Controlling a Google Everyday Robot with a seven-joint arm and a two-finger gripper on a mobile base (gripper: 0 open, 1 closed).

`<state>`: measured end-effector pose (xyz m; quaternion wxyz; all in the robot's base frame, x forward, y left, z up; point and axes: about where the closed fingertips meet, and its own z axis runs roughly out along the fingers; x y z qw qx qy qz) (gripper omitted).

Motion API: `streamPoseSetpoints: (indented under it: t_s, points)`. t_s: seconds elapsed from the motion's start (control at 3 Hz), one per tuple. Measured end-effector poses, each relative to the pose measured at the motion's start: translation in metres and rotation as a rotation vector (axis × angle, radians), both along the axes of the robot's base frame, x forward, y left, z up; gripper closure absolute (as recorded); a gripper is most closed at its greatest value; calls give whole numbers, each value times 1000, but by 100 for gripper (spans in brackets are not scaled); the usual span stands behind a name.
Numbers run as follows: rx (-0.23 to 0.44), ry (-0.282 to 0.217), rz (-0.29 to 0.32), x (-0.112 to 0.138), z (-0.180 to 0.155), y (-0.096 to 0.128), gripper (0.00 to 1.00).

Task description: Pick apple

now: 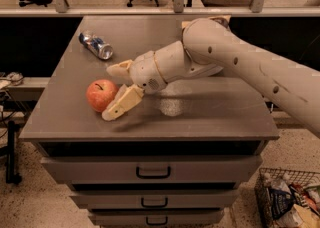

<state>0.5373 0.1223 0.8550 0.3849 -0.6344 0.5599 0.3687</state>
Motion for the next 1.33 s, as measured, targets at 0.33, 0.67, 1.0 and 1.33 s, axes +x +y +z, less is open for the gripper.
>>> streamPoseSetpoints:
  t_s: [0.33,0.67,1.0,1.33]
  points:
    - [13,7,-9,-3,-1,3,41]
    - [24,1,-25,-3,5,0,64]
    - [42,-23,-56,2,18,-12,88]
    - [77,-56,-97,14,36,-36,100]
